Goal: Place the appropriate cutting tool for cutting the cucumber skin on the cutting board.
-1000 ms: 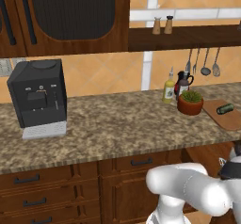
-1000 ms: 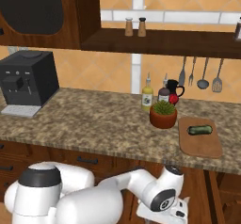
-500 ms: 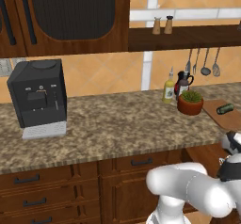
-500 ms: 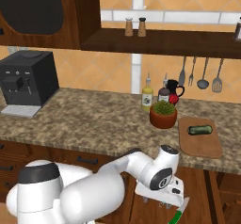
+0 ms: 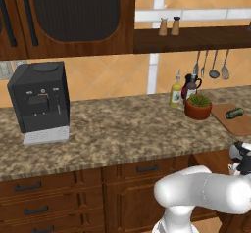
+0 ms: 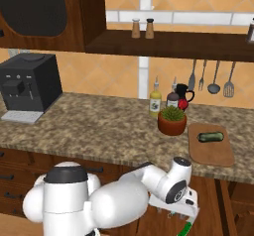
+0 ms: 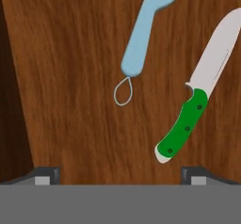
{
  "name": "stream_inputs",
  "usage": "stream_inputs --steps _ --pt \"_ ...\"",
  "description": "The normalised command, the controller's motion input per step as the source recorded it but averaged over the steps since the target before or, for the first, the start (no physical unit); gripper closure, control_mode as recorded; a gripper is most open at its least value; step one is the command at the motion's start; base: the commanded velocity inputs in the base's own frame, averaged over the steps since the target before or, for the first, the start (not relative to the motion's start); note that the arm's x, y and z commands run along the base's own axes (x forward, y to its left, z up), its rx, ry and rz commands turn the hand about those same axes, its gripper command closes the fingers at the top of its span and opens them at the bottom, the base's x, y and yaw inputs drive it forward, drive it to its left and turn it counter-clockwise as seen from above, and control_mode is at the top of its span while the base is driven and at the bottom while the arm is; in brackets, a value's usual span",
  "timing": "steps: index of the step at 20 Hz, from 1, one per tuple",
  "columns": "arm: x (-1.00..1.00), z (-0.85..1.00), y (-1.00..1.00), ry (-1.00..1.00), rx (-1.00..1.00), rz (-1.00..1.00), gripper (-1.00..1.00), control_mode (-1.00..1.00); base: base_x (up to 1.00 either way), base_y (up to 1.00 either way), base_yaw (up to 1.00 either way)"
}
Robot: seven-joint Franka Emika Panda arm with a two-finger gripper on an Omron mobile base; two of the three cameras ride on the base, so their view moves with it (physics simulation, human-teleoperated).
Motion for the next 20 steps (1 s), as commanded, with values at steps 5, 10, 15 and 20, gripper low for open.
stream_inputs --steps 5,10,15,20 --pt "0.39 -0.11 0.0 -0.13 0.0 -0.04 -1.0 -1.0 0.0 0.0 0.0" --pt "0.31 -0.2 0.0 -0.1 0.0 -0.05 -1.0 -1.0 0.0 0.0 0.0" --pt "0.18 -0.37 -0.02 -0.04 0.0 -0.06 -1.0 -1.0 0.0 0.0 0.0" --pt "0.23 -0.38 -0.02 0.0 0.0 -0.05 -1.0 -1.0 0.0 0.0 0.0"
